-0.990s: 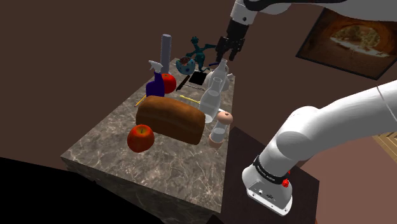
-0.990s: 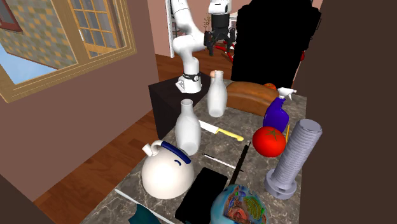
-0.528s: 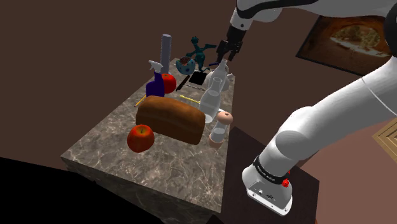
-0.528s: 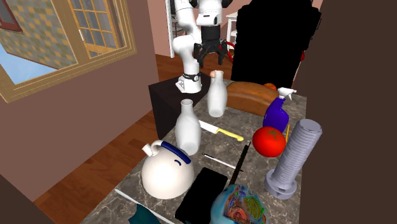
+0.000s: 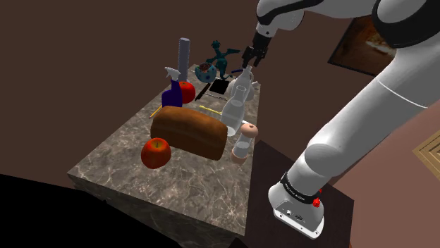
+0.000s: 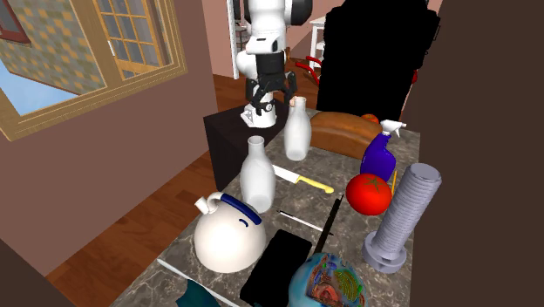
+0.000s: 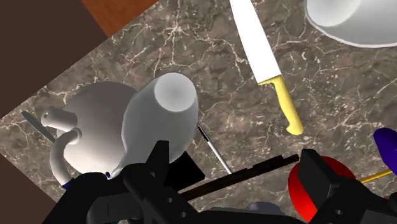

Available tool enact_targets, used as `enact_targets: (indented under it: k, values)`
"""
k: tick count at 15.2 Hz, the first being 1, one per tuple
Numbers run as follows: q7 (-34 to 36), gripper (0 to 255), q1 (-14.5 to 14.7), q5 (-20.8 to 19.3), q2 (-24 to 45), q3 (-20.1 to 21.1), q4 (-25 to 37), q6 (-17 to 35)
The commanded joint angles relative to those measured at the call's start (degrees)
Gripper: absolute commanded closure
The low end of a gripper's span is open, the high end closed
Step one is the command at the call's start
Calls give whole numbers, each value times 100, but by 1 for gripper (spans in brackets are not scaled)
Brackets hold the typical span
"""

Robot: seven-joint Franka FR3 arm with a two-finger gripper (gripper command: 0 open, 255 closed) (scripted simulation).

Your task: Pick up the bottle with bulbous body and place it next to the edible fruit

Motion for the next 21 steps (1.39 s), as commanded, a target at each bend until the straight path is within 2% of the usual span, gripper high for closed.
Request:
enact_targets:
  k: [1,7,15,21]
  values:
    - [-313,0,-44,231,455,-156,333,119]
    - [-1206,0,-390,1039,1744,-411,1455,194]
    - [-1354,0,-448,1260,2069,-344,1262,668]
    - [-1354,0,-449,1259,2069,-344,1262,668]
